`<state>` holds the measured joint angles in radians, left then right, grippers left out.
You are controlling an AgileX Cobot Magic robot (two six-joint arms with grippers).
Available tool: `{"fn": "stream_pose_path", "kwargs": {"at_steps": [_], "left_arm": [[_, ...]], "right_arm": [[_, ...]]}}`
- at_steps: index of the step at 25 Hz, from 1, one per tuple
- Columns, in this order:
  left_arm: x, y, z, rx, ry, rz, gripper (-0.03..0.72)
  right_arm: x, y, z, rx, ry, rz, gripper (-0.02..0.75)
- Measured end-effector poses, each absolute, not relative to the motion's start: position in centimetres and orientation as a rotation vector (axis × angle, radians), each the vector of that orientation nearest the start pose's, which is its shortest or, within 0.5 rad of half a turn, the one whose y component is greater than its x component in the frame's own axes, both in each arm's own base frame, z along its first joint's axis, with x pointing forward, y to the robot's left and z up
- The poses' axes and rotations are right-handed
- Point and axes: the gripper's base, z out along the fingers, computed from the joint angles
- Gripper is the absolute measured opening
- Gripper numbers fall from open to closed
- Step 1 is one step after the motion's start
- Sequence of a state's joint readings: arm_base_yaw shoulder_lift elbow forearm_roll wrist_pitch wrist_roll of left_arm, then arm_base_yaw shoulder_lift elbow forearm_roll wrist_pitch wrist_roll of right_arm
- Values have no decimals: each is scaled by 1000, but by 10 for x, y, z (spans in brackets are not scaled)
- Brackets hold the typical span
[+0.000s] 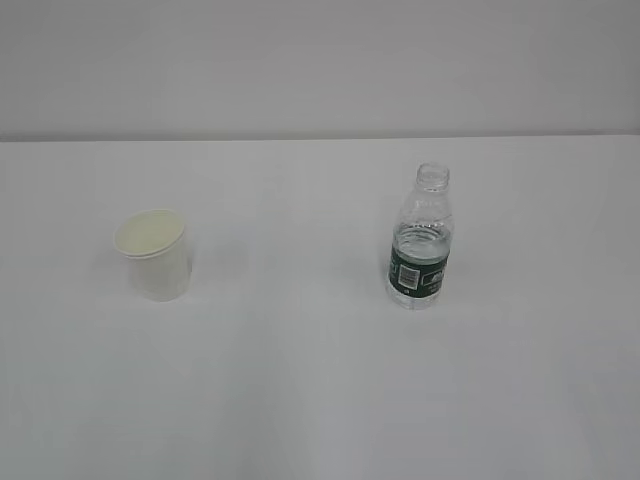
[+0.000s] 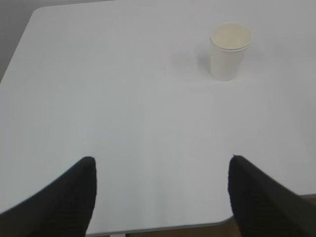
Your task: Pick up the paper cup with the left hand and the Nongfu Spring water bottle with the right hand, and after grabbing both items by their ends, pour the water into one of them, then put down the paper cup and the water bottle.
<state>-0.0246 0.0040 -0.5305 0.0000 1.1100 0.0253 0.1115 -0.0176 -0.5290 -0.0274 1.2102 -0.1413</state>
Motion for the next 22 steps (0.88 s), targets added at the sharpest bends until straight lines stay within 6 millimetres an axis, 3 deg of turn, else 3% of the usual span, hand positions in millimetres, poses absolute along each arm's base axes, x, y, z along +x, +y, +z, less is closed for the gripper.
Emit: {"fn": "stream_pose_path", "kwargs": {"at_steps": [22], "left_arm": [[-10, 0, 282, 52, 2066, 0, 566]], "right_arm": [[-17, -4, 273, -266, 2131, -51, 587]]}}
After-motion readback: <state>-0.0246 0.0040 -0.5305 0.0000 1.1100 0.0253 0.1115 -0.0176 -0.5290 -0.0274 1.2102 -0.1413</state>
